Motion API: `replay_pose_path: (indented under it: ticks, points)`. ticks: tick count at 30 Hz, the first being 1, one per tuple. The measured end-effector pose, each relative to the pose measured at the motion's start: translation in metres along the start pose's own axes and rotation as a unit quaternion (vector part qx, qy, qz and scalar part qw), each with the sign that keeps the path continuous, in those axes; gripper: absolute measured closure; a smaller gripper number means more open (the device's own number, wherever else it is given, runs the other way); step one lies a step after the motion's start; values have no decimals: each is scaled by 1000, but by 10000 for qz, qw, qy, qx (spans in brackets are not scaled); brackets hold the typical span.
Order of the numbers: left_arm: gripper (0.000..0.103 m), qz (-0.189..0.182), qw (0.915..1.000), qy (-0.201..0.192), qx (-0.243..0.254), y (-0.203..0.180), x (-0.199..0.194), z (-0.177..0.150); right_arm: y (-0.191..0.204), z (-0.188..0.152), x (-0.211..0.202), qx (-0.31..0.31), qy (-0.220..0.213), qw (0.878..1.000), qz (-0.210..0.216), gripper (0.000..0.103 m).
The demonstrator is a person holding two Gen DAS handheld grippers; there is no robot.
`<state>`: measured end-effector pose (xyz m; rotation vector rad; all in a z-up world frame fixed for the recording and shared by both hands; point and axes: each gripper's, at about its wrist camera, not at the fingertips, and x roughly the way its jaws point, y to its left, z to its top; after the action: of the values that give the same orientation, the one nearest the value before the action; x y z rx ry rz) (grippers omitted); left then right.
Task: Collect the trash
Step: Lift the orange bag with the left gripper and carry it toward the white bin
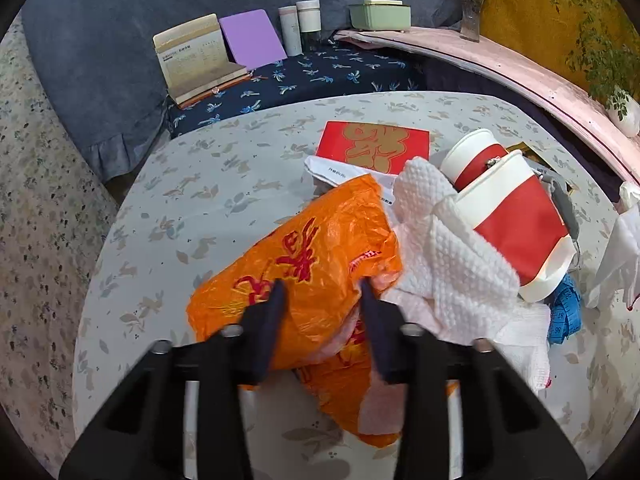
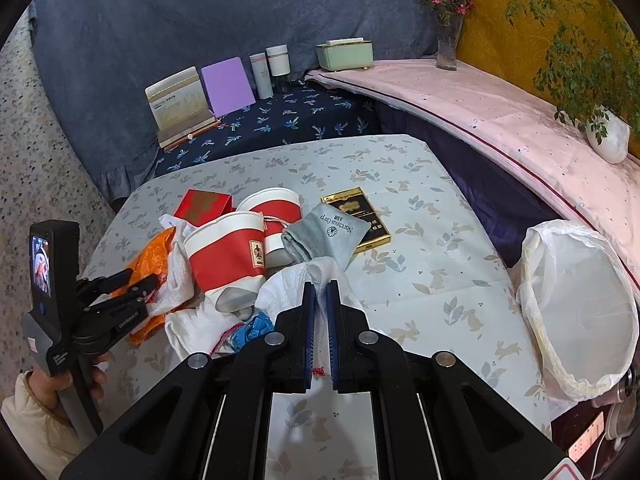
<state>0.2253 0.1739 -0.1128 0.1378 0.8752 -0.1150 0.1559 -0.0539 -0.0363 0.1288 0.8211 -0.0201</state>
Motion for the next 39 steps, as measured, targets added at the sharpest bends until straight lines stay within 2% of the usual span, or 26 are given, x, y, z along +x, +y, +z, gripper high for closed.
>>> replay_pose_path:
  ticks: [2, 4, 12, 17, 24, 39]
  points:
    - [82, -73, 9999, -39, -91, 3, -3, 0, 1, 0, 0, -5, 2, 10000, 3, 97]
    - [85, -98, 9997, -115, -166, 4, -9, 0, 2, 0, 0, -3, -6, 10000, 13, 97]
    - [86, -261, 9974, -442, -502, 7, -55, 8, 0, 5, -15, 6, -175, 9998, 66, 97]
    - [86, -490, 9950, -702, -510, -8, -90, 20, -10, 10, -35, 76, -407, 9991, 59, 97]
    - [86, -825, 9920, -913, -294, -55, -122, 32, -35, 13, -62, 246, -668, 9974, -61, 97]
    - [86, -1567, 9836, -758, 468, -188, -128, 40, -137, 1, -102, 922, -958, 9889, -657, 97]
